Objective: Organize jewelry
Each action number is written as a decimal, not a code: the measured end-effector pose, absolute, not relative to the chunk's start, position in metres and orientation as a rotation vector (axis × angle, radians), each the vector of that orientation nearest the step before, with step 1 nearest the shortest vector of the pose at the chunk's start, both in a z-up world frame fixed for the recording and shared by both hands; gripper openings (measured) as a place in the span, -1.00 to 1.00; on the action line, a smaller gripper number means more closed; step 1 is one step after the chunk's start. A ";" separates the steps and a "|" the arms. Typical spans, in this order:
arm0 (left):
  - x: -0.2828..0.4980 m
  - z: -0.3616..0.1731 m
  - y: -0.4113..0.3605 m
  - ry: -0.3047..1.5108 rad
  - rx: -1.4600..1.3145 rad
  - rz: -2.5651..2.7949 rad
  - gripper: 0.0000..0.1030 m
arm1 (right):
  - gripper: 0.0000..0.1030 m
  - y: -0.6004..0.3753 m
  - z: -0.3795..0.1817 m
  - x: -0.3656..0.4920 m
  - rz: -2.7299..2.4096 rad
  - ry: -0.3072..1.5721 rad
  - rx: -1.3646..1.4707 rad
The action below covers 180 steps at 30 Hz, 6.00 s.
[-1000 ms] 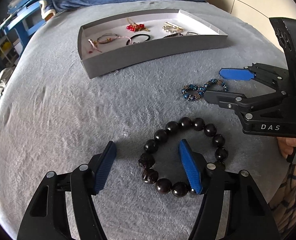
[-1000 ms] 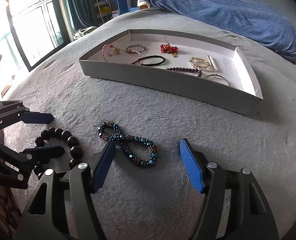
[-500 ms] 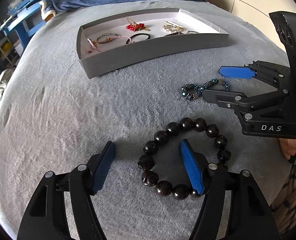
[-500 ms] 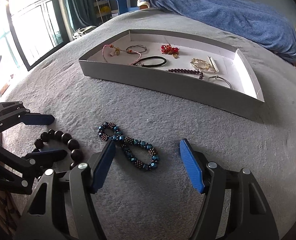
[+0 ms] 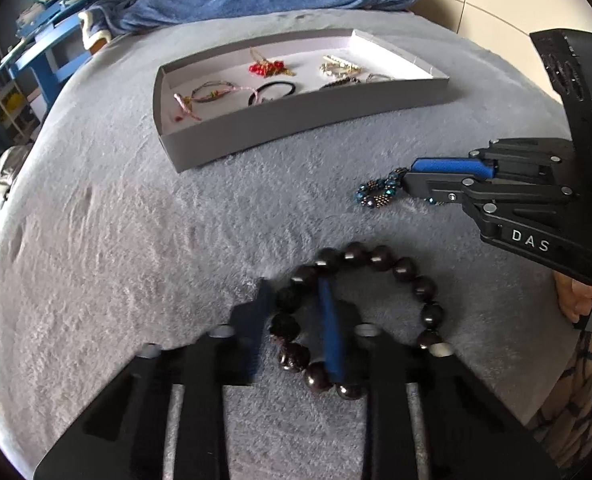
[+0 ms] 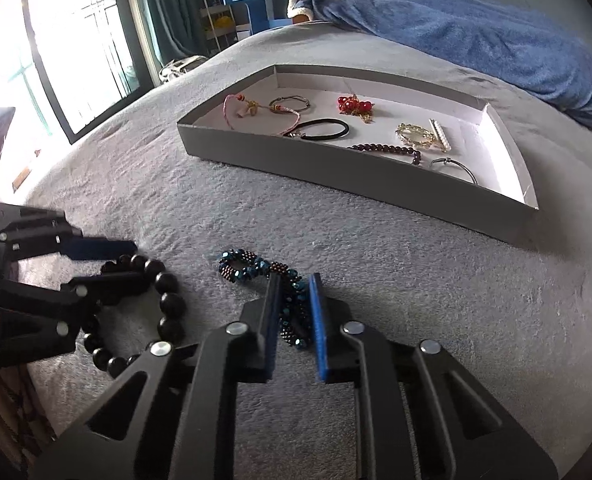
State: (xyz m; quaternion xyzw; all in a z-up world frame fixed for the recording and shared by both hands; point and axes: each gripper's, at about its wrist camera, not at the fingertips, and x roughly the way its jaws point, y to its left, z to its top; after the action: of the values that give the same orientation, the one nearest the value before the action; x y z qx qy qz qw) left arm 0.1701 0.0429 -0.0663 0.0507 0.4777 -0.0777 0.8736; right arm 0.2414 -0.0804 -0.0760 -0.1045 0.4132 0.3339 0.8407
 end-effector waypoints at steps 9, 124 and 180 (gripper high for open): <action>0.161 -0.038 0.051 0.850 0.022 -0.179 -0.69 | -0.86 -0.103 -0.061 0.253 0.693 0.862 -0.075; 0.358 -0.003 0.074 0.822 0.009 -0.137 -0.30 | -0.53 -0.128 -0.016 0.415 0.436 0.881 0.031; 0.204 -0.036 0.060 0.519 -0.060 0.056 0.90 | 0.89 -0.141 -0.044 0.268 0.438 0.533 -0.050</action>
State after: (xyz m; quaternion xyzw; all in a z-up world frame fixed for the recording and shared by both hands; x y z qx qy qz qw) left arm 0.2044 0.0604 -0.0359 -0.0295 0.2567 0.0279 0.9656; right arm 0.2684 -0.1415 -0.0436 -0.0246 0.2612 0.2146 0.9408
